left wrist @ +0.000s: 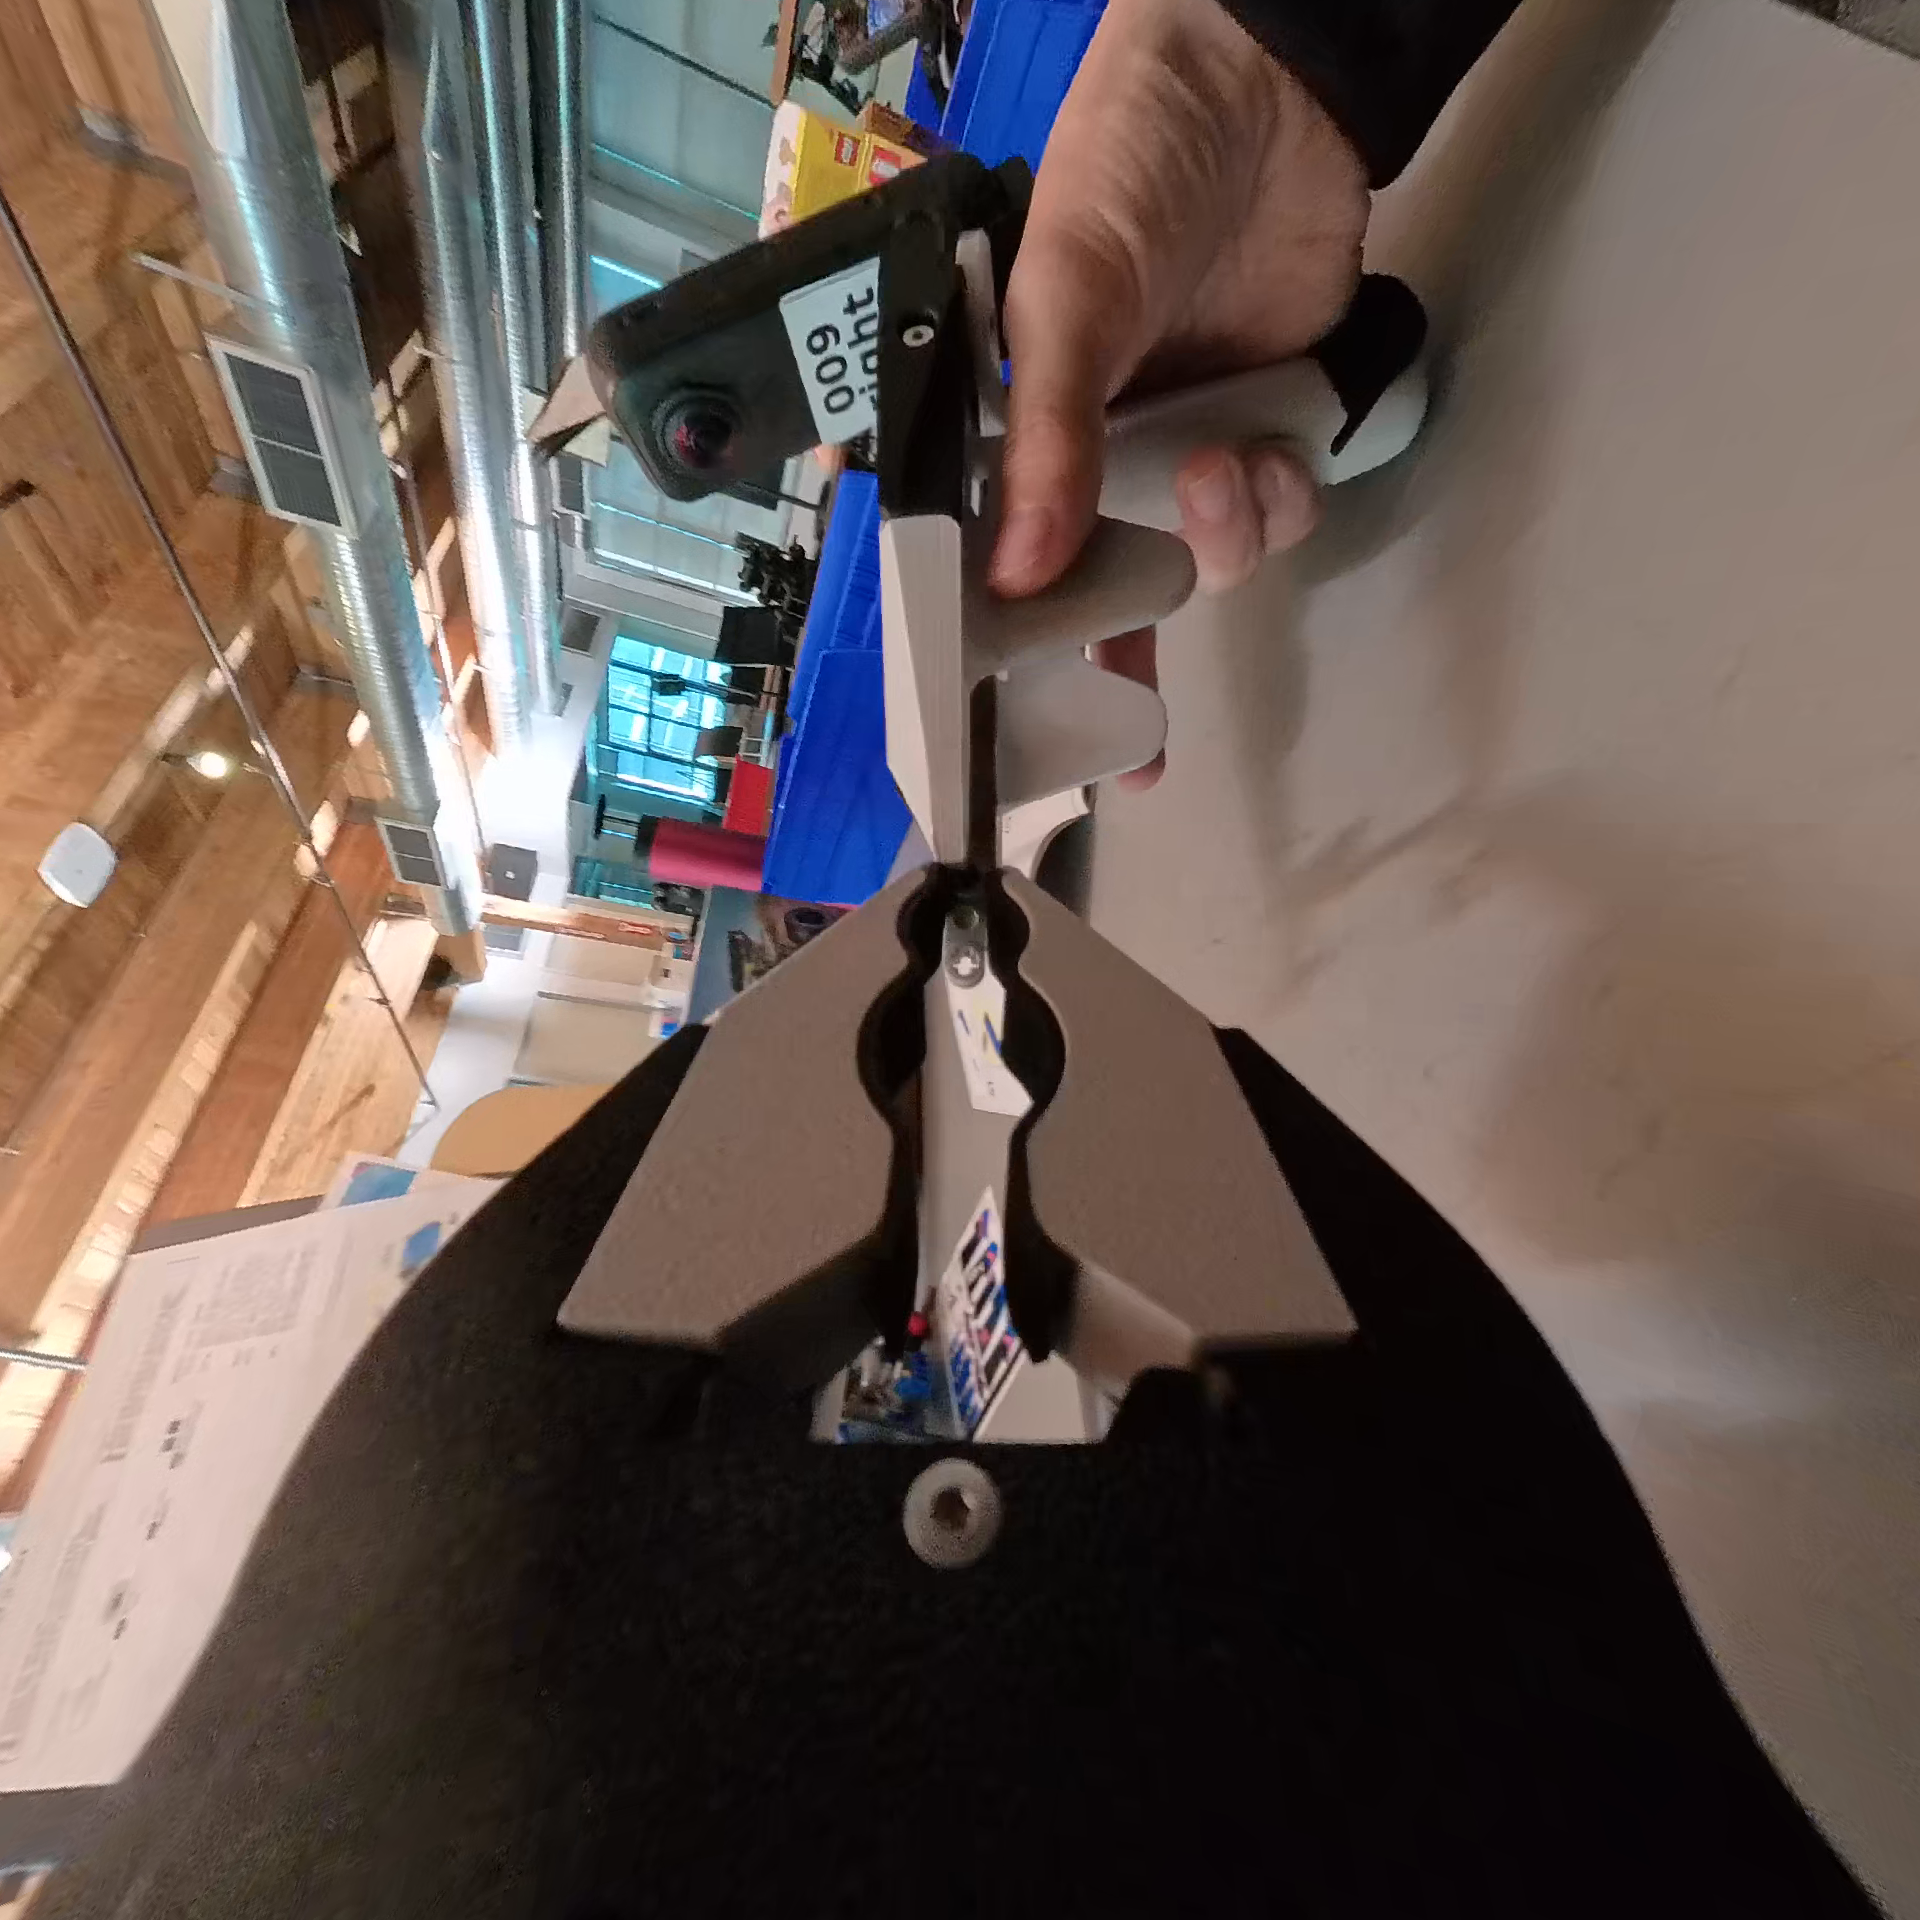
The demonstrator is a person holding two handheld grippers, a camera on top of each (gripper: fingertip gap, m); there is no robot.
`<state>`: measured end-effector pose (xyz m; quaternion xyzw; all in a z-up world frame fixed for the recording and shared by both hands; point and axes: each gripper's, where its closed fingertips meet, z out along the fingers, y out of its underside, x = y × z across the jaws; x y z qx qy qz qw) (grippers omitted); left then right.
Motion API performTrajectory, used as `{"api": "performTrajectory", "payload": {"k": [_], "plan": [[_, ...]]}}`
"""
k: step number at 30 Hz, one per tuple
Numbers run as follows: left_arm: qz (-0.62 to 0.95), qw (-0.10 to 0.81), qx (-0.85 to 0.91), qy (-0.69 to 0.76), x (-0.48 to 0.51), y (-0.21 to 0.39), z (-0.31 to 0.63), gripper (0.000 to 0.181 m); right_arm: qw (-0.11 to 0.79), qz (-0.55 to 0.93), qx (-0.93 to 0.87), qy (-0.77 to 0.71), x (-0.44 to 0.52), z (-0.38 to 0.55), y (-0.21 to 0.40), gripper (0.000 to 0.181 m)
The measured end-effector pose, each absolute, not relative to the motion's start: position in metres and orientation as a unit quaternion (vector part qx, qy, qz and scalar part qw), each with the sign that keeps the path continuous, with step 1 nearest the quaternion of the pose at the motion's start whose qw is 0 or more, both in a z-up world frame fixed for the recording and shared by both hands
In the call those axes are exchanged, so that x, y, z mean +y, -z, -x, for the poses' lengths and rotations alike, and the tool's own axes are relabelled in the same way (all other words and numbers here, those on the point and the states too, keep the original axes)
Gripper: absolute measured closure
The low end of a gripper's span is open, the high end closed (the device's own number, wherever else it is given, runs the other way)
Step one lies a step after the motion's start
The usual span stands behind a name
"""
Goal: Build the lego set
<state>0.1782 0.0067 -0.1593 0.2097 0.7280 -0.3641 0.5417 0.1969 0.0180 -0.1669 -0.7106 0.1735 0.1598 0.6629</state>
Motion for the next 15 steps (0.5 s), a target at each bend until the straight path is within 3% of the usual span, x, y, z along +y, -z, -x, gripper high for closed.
{"api": "performTrajectory", "payload": {"k": [4, 7, 15], "plan": [[-0.232, 0.566, 0.709, 0.350, 0.005, 0.155, -0.173, 0.178, 0.665, 0.714, 0.158, -0.151, 0.017, -0.195, 0.165, 0.119], [-0.249, 0.582, 0.695, 0.341, 0.004, 0.154, -0.170, 0.178, 0.674, 0.711, 0.118, -0.158, 0.018, -0.184, 0.160, 0.137], [-0.259, 0.576, 0.688, 0.358, 0.005, 0.152, -0.167, 0.178, 0.684, 0.711, 0.090, -0.136, 0.019, -0.181, 0.156, 0.138]]}}
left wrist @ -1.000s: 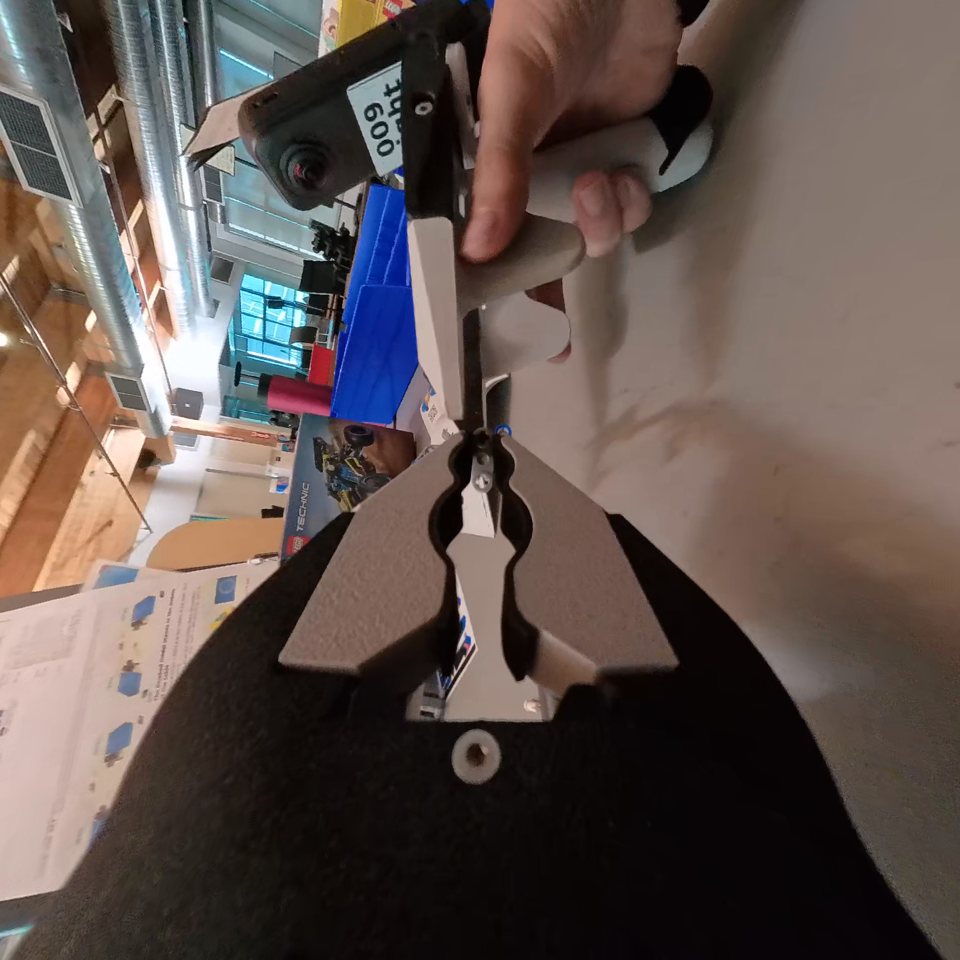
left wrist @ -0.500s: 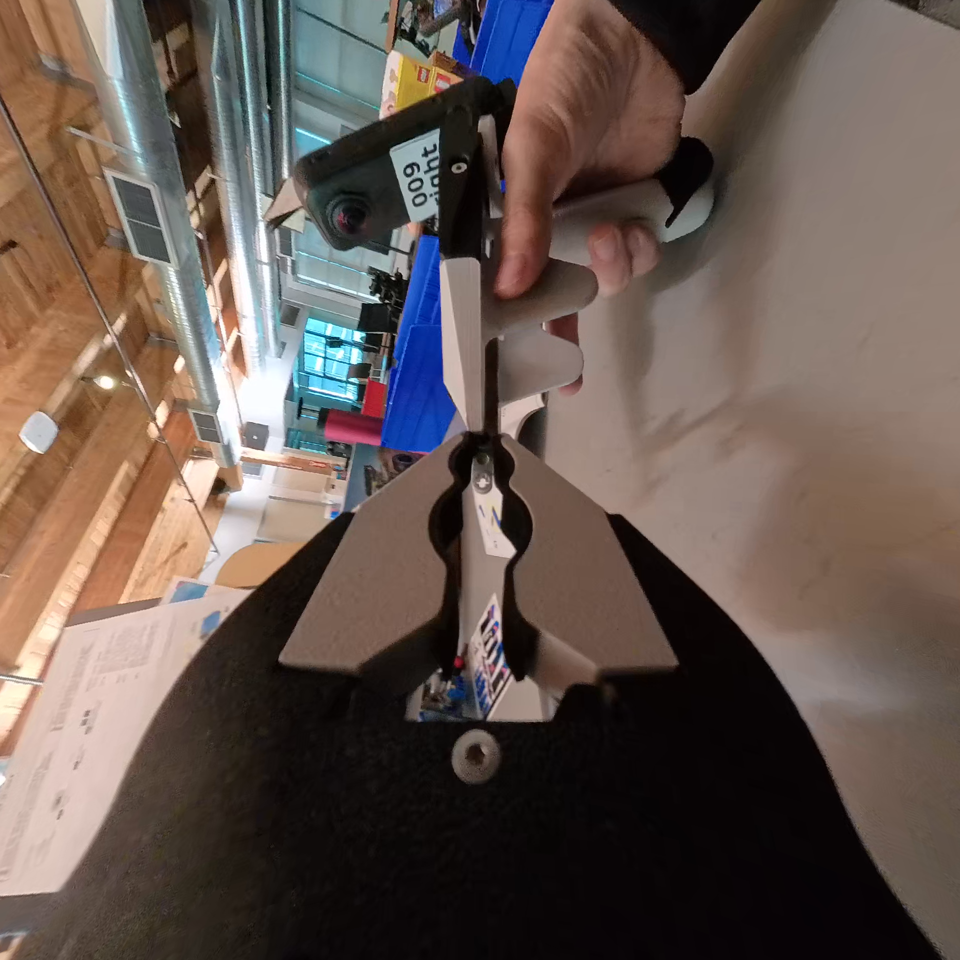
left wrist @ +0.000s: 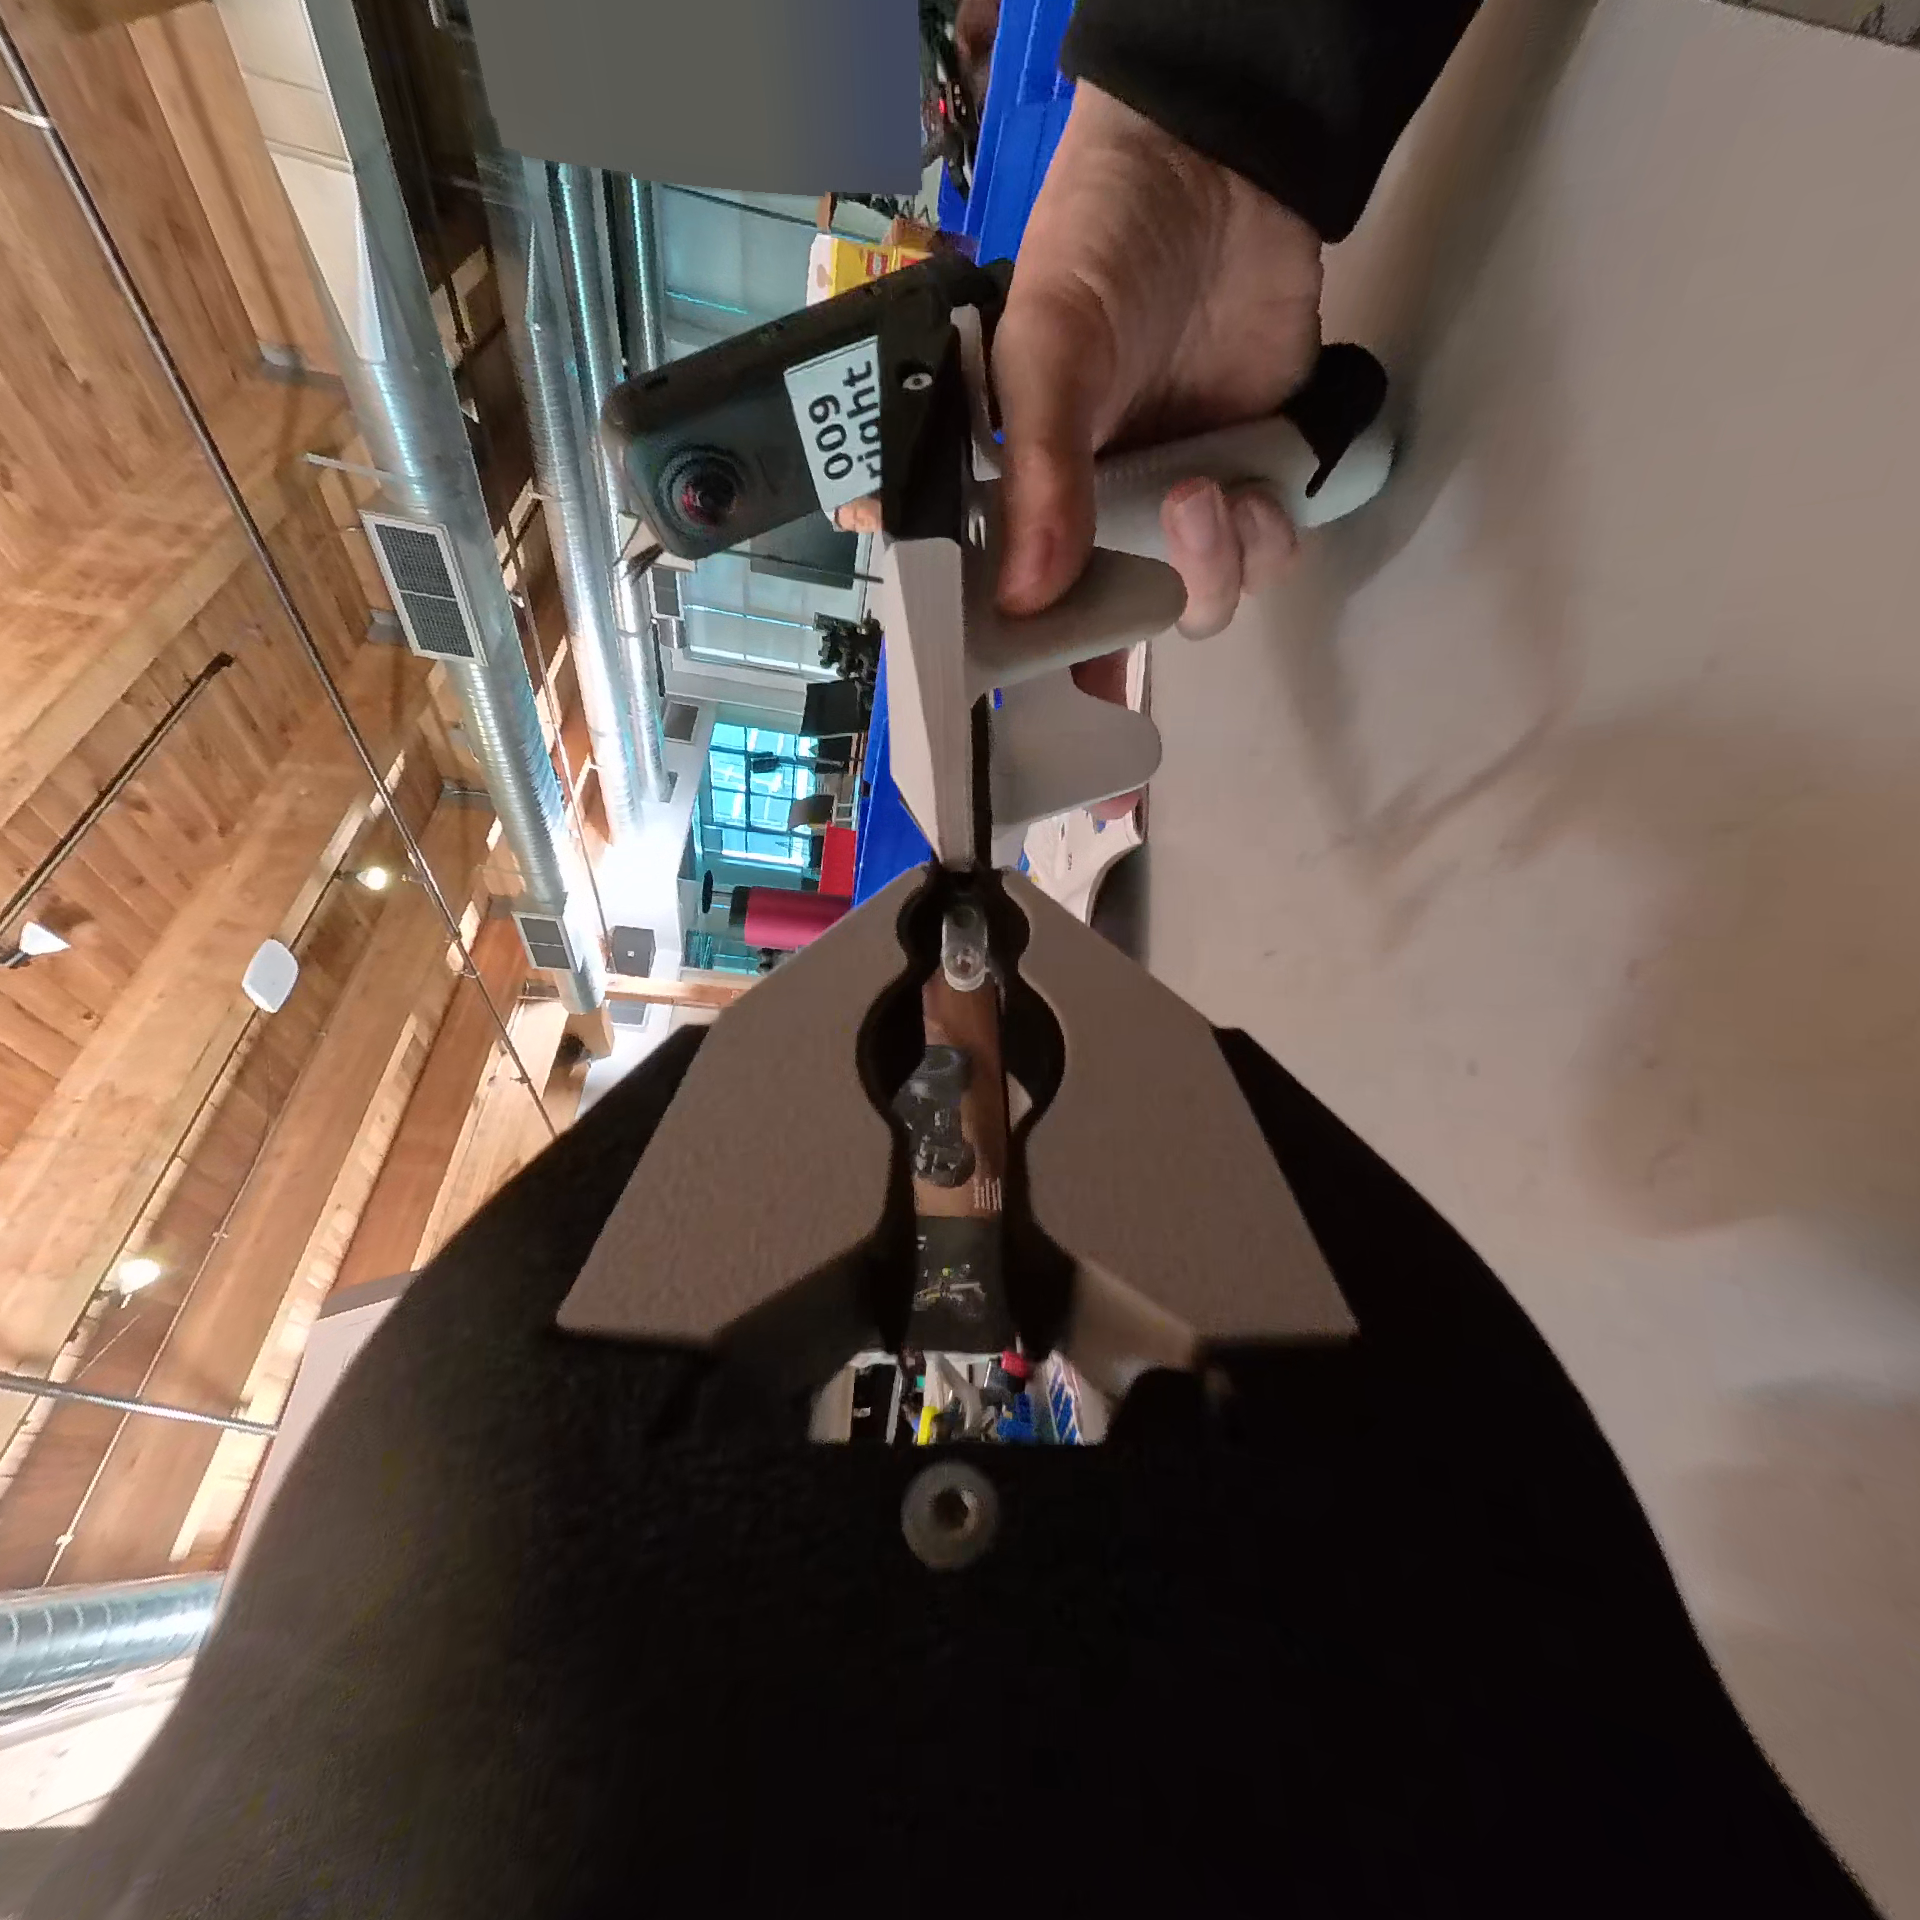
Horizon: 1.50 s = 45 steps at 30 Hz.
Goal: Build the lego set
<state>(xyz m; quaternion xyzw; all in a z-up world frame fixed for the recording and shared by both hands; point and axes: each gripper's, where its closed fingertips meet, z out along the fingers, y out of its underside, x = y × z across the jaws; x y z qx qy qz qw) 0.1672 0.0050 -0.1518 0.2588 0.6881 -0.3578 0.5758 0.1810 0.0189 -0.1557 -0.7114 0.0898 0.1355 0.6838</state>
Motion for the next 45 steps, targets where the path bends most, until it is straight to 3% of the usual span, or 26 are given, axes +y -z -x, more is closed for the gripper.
{"api": "performTrajectory", "payload": {"k": [4, 9, 13, 18, 23, 29, 40, 44, 45], "plan": [[-0.243, 0.565, 0.692, 0.378, 0.004, 0.151, -0.167, 0.176, 0.688, 0.707, 0.093, -0.134, 0.018, -0.182, 0.154, 0.138], [-0.151, 0.479, 0.721, 0.478, 0.004, 0.139, -0.165, 0.150, 0.704, 0.692, 0.088, -0.135, 0.015, -0.182, 0.148, 0.138], [0.002, 0.288, 0.745, 0.602, 0.013, 0.128, -0.166, 0.138, 0.712, 0.691, 0.044, -0.113, 0.014, -0.172, 0.144, 0.138], [0.080, 0.111, 0.785, 0.604, 0.016, 0.150, -0.160, 0.125, 0.727, 0.678, 0.012, -0.107, 0.016, -0.163, 0.138, 0.139], [0.076, 0.045, 0.768, 0.634, 0.012, 0.149, -0.150, 0.142, 0.705, 0.703, -0.024, -0.097, 0.022, -0.150, 0.146, 0.138], [0.044, 0.034, 0.774, 0.631, 0.014, 0.153, -0.143, 0.166, 0.696, 0.715, -0.018, -0.067, 0.025, -0.154, 0.150, 0.139], [0.048, 0.005, 0.774, 0.631, 0.014, 0.161, -0.139, 0.173, 0.679, 0.731, -0.038, -0.055, 0.025, -0.152, 0.156, 0.143], [0.046, 0.011, 0.765, 0.642, 0.017, 0.157, -0.140, 0.168, 0.693, 0.718, -0.023, -0.061, 0.022, -0.157, 0.151, 0.144], [0.049, 0.013, 0.767, 0.640, 0.018, 0.157, -0.142, 0.175, 0.691, 0.720, -0.022, -0.065, 0.022, -0.156, 0.152, 0.143]]}}
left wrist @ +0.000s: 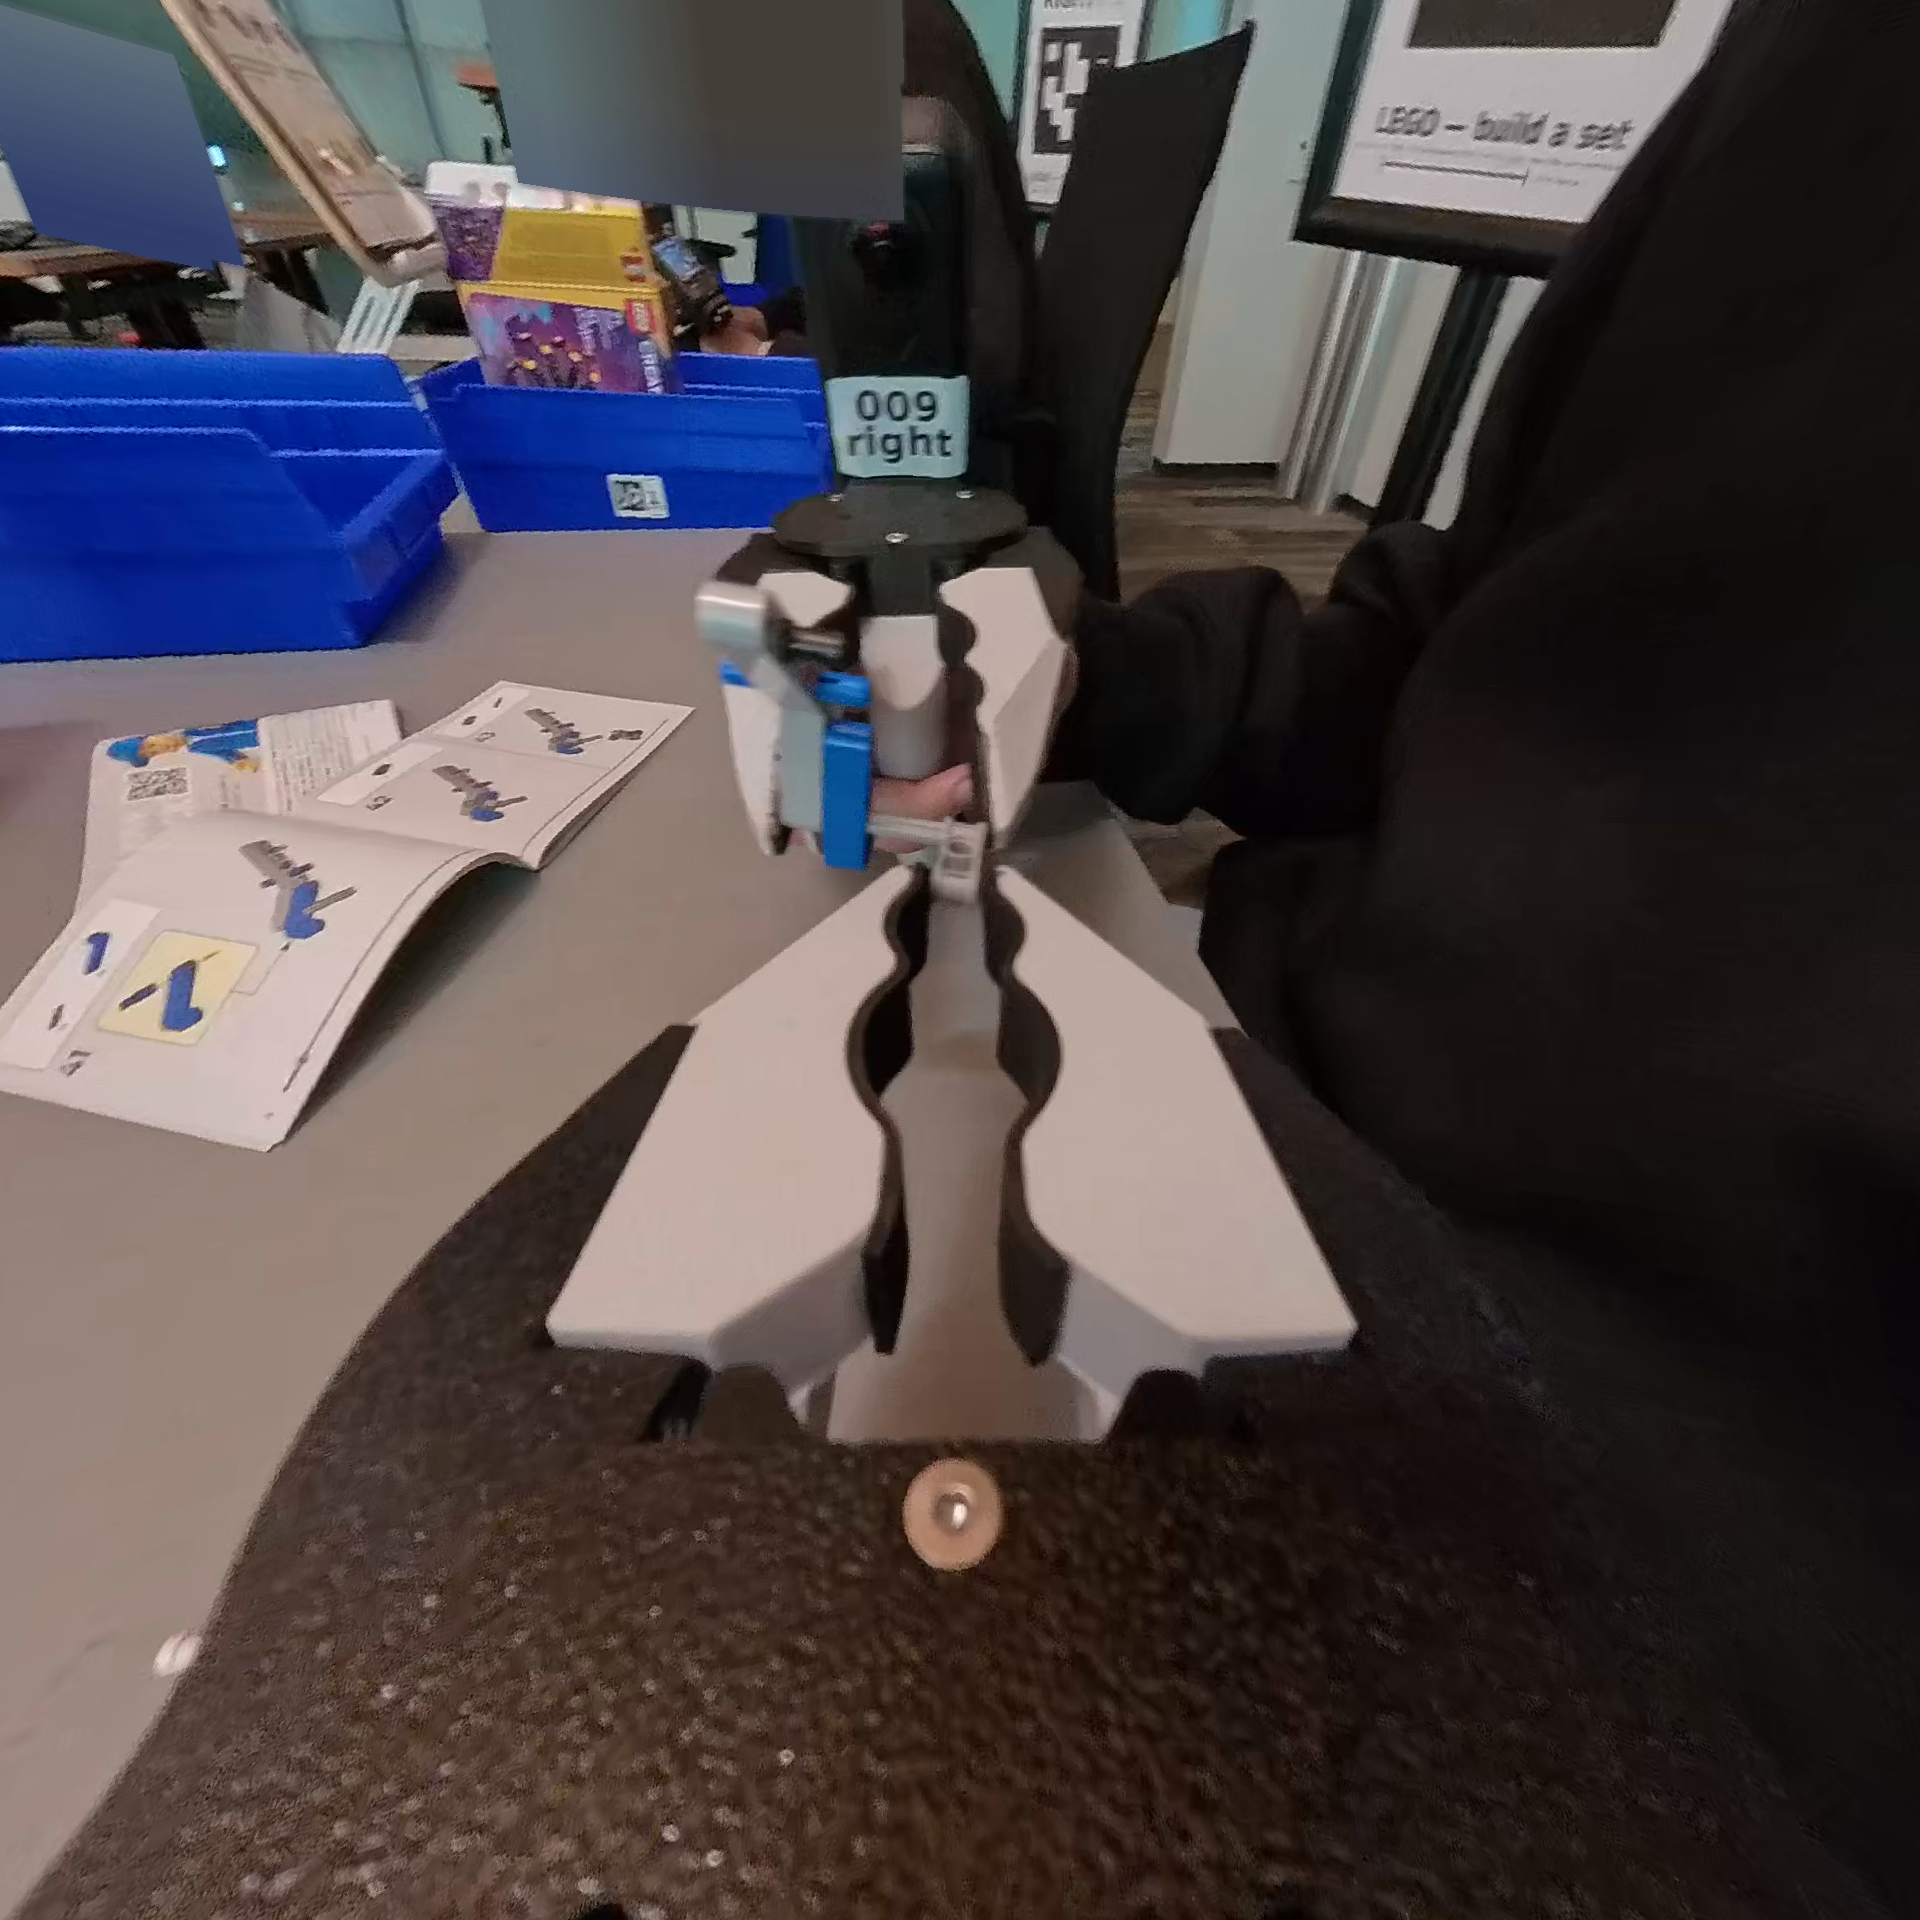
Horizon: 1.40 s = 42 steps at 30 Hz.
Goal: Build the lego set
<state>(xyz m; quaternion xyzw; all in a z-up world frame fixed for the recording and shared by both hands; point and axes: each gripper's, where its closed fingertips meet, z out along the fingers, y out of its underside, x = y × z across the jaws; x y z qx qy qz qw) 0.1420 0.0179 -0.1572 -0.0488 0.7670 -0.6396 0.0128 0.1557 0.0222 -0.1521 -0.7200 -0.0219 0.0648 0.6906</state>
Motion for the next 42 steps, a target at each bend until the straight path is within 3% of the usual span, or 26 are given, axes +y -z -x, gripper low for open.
{"api": "performTrajectory", "payload": {"k": [5, 7, 8, 18, 42], "plan": [[0.039, 0.029, 0.776, 0.629, 0.0179, 0.1577, -0.1421, 0.175, 0.685, 0.724, -0.024, -0.077, 0.0247, -0.1532, 0.1539, 0.143], [0.037, 0.020, 0.780, 0.625, 0.0167, 0.1602, -0.1401, 0.167, 0.681, 0.728, -0.027, -0.071, 0.0280, -0.1516, 0.1553, 0.143], [0.029, 0.019, 0.783, 0.621, 0.0169, 0.1616, -0.1382, 0.176, 0.681, 0.728, -0.025, -0.069, 0.0281, -0.1524, 0.1554, 0.143], [0.024, 0.024, 0.786, 0.617, 0.0160, 0.1616, -0.1365, 0.176, 0.676, 0.731, -0.031, -0.083, 0.0260, -0.1503, 0.1568, 0.143], [0.073, -0.062, 0.771, 0.630, 0.0161, 0.1651, -0.1410, 0.176, 0.666, 0.742, -0.024, -0.074, 0.0248, -0.1565, 0.1610, 0.144]]}}
